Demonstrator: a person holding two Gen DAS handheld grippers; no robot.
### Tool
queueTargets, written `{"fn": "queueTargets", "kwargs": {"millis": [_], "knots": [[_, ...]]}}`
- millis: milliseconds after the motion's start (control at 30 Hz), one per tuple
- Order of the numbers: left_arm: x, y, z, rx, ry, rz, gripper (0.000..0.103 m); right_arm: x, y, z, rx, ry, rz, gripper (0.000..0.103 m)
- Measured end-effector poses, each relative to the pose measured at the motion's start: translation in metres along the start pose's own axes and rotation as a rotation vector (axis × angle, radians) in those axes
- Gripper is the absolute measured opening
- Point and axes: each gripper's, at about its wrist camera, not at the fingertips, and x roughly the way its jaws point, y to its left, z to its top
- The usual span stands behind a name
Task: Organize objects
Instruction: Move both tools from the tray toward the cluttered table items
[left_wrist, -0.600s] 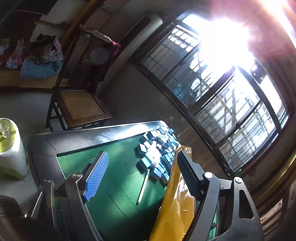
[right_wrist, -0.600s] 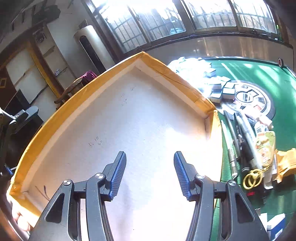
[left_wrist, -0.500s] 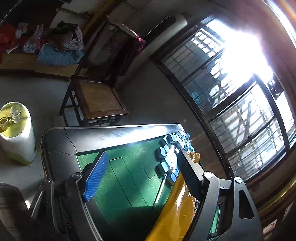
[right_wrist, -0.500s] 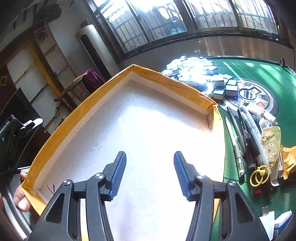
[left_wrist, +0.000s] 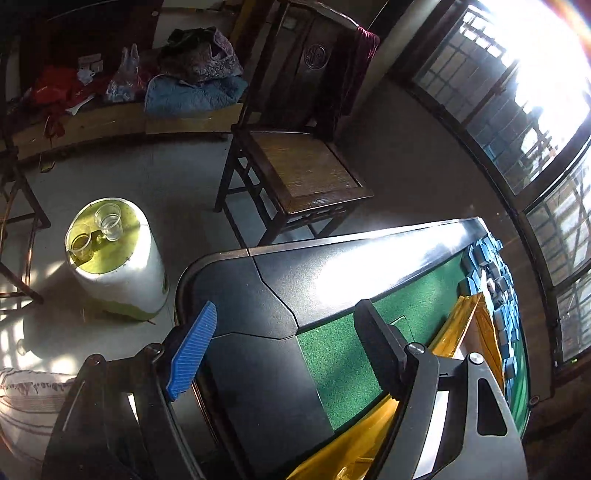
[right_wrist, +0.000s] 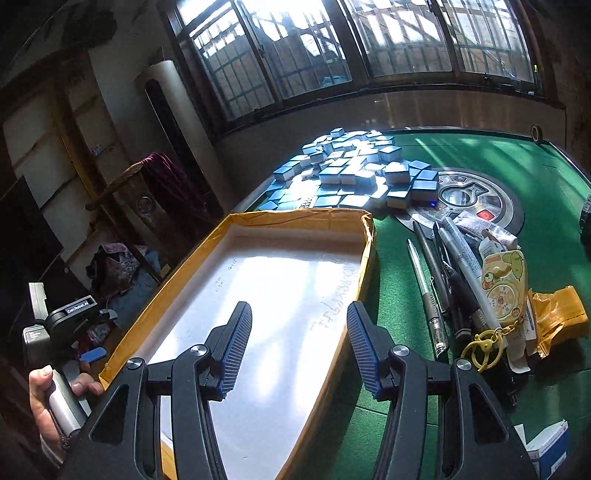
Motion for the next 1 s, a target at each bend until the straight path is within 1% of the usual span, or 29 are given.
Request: {"fn": "queueTargets", "kwargs": {"millis": [67,133,167,233,267,300,367,400,433,467,500,533,567,600,667,700,733,800,833,867,933,1000], "knots": [[-0.008,-0.006,0.001,0.028,-0.002,0.032,0.077,-0.005,0.000,0.001,-0.005,0.001,0.008,0.048],[-0.013,-0.015,0.000,0.073,-0.019,0.102,0.077,-0.010,-0.003,0.003,0.001,0.013,0.028,0.049],[-0.018,-0.019,-0.001,0.099,-0.042,0.130,0.077,-0.013,-0.006,0.005,0.007,0.021,0.041,0.049],[-0.038,-0.033,-0.008,0.157,-0.145,0.200,0.077,-0.019,-0.011,0.005,0.015,0.032,0.059,0.049],[-0.053,-0.042,-0.012,0.190,-0.198,0.197,0.077,-0.023,-0.016,0.005,0.020,0.036,0.068,0.048],[-0.064,-0.050,-0.018,0.217,-0.235,0.180,0.077,-0.027,-0.021,0.004,0.024,0.042,0.075,0.049],[-0.091,-0.070,-0.032,0.289,-0.280,0.123,0.077,-0.035,-0.033,0.000,0.040,0.062,0.090,0.049],[-0.102,-0.080,-0.040,0.326,-0.297,0.118,0.077,-0.038,-0.039,-0.004,0.045,0.077,0.094,0.048],[-0.118,-0.093,-0.049,0.371,-0.347,0.107,0.077,-0.040,-0.044,-0.007,0.041,0.095,0.096,0.049],[-0.131,-0.103,-0.058,0.404,-0.394,0.083,0.077,-0.042,-0.048,-0.009,0.042,0.110,0.089,0.048],[-0.142,-0.113,-0.067,0.438,-0.414,0.038,0.078,-0.043,-0.053,-0.011,0.050,0.122,0.081,0.048],[-0.148,-0.123,-0.074,0.473,-0.387,-0.030,0.080,-0.045,-0.058,-0.013,0.060,0.130,0.084,0.048],[-0.150,-0.135,-0.081,0.518,-0.329,-0.105,0.080,-0.047,-0.062,-0.015,0.069,0.137,0.090,0.048],[-0.147,-0.148,-0.089,0.583,-0.241,-0.172,0.080,-0.048,-0.067,-0.016,0.073,0.141,0.093,0.048],[-0.138,-0.171,-0.107,0.691,-0.046,-0.270,0.080,-0.053,-0.076,-0.020,0.063,0.139,0.087,0.048],[-0.132,-0.182,-0.116,0.724,0.049,-0.313,0.080,-0.056,-0.080,-0.022,0.057,0.140,0.077,0.048],[-0.127,-0.189,-0.127,0.741,0.121,-0.344,0.080,-0.058,-0.086,-0.026,0.050,0.142,0.069,0.048],[-0.119,-0.198,-0.146,0.779,0.227,-0.387,0.080,-0.063,-0.093,-0.033,0.031,0.150,0.055,0.048],[-0.116,-0.203,-0.156,0.804,0.266,-0.391,0.080,-0.066,-0.096,-0.037,0.029,0.152,0.050,0.048],[-0.111,-0.207,-0.166,0.825,0.294,-0.388,0.080,-0.068,-0.099,-0.041,0.030,0.155,0.049,0.048],[-0.107,-0.212,-0.171,0.850,0.338,-0.392,0.080,-0.073,-0.105,-0.048,0.038,0.161,0.047,0.048],[-0.106,-0.212,-0.192,0.889,0.362,-0.401,0.080,-0.081,-0.108,-0.054,0.044,0.147,0.026,0.048]]}}
